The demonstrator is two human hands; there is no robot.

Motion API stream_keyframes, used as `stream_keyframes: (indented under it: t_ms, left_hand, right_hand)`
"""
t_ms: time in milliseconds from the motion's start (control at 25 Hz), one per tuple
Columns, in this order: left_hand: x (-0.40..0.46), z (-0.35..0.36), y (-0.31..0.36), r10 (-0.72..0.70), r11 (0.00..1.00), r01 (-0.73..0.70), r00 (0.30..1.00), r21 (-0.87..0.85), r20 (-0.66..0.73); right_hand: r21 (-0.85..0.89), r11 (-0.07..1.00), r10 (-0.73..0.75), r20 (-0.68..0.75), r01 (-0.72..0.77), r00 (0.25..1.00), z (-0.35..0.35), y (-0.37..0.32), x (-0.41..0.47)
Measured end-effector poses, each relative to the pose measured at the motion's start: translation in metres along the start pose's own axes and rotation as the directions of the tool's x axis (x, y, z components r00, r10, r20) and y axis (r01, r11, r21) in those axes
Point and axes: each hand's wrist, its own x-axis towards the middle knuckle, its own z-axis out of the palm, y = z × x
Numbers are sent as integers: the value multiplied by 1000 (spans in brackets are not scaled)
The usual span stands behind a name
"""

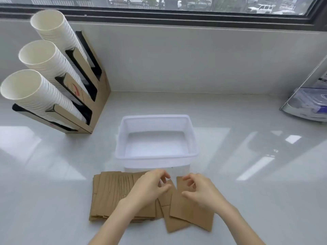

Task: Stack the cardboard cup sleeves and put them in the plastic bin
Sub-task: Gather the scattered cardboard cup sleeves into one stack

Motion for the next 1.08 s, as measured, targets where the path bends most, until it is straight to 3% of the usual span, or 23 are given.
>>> stream_keyframes:
  t_ms: [240,560,800,960,1080]
  left_hand:
    - [3,18,-4,-13,984,-8,993,175,120]
    - [4,33,-5,-4,986,-19,990,166,139]
    - [5,30,-8,-50,995,58,994,-78,100]
    - [0,13,-18,-104,973,100,995,-207,-5]
    - [-7,-1,-32,-150,963,132,987,-233,-62]
  right_hand:
    - [-160,987,21,59,-12,998,19,1,0]
    - [-201,979,-31,42,39,999,25,-1,1]
    - [-60,996,-69,-13,68,998,18,-7,-2]
    - [148,988,-10,-186,38,983,10,-2,1]
    - [141,990,58,-267,-20,962,7,8,5]
